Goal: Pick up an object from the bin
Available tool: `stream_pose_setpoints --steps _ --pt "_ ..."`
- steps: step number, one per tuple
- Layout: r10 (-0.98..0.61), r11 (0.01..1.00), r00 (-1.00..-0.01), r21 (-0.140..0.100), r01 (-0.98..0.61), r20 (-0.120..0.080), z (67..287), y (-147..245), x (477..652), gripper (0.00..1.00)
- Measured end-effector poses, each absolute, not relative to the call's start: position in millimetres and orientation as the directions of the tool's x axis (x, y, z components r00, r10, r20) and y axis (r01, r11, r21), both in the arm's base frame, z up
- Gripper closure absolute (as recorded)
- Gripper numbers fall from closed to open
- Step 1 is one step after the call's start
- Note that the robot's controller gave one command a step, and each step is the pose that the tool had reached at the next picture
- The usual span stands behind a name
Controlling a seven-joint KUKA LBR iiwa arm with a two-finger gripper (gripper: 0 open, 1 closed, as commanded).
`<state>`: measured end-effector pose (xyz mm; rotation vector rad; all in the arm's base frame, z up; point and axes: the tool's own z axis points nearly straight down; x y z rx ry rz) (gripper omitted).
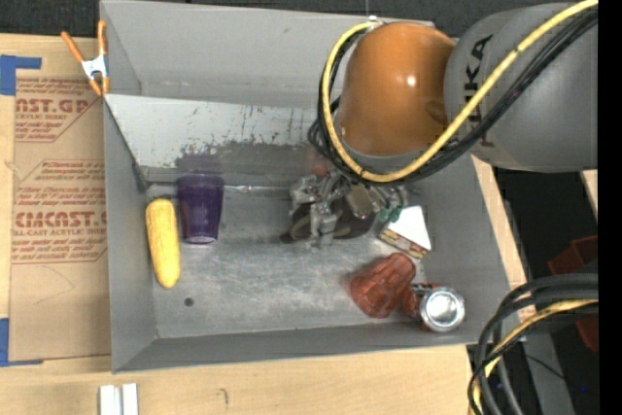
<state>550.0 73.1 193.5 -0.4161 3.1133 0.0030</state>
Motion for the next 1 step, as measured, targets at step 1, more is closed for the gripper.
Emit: stream_pose_setpoints --steps 1 --pt "-0.383 0.924 -0.924 -0.002 -0.383 -0.009 234.0 49.4 556.7 1.00"
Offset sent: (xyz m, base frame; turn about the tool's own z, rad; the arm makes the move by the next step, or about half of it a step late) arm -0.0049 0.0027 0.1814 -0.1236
